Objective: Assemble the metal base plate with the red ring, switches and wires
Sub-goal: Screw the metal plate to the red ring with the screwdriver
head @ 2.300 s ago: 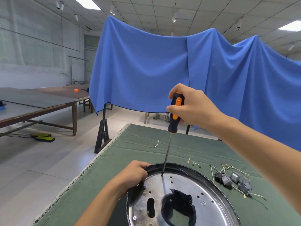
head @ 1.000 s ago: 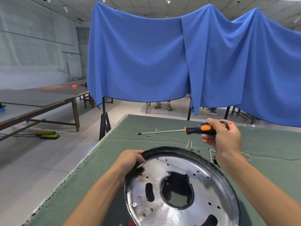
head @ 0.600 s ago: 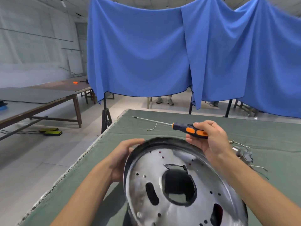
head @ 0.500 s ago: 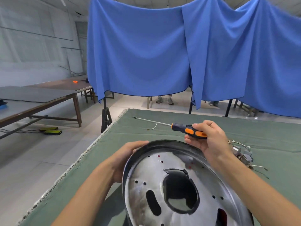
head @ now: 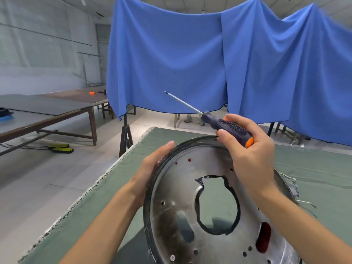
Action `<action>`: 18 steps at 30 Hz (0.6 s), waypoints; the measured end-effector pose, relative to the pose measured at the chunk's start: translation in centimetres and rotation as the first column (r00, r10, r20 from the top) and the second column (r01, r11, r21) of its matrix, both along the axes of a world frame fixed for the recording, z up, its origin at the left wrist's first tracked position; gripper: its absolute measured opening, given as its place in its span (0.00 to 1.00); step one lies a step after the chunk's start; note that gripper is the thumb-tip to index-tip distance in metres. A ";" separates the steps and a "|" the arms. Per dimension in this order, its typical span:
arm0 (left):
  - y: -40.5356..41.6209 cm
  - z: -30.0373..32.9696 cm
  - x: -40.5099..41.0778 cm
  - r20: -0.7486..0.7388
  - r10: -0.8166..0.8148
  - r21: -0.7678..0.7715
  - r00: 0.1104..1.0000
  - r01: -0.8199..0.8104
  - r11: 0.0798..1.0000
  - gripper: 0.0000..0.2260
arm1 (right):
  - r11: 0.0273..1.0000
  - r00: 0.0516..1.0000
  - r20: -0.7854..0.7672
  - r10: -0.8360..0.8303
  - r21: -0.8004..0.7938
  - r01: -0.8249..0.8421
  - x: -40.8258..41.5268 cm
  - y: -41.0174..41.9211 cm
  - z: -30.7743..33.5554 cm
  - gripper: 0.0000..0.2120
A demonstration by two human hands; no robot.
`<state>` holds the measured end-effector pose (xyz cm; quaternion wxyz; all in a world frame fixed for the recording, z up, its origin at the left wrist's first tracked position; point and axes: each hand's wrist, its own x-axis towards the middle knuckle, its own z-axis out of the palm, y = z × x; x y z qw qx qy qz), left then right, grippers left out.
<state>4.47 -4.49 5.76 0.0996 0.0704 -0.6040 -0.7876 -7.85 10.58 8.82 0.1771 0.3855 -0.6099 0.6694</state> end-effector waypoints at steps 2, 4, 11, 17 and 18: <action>-0.2 0.0 0.1 -0.041 -0.004 0.039 0.999 0.005 0.999 0.22 | 0.997 0.987 -0.147 -0.071 -0.010 0.070 0.5 -0.5 0.0 0.13; -0.1 0.0 0.0 -0.055 0.021 0.048 0.998 -0.018 0.999 0.22 | 0.997 0.979 -0.189 -0.081 -0.023 0.078 0.7 -0.9 -0.1 0.13; -0.1 -0.2 -0.1 -0.092 -0.009 0.041 0.996 0.013 0.999 0.23 | 0.993 0.949 -0.292 -0.120 -0.019 0.119 0.4 -1.4 -0.6 0.12; -0.1 -0.3 -0.4 -0.064 0.000 0.029 0.998 0.002 1.000 0.24 | 0.994 0.958 -0.264 -0.112 -0.026 0.109 0.3 -1.3 -0.8 0.12; -0.2 -0.4 -0.4 -0.065 0.008 0.031 0.998 -0.006 0.999 0.24 | 0.994 0.960 -0.257 -0.109 -0.025 0.106 0.2 -1.4 -0.8 0.12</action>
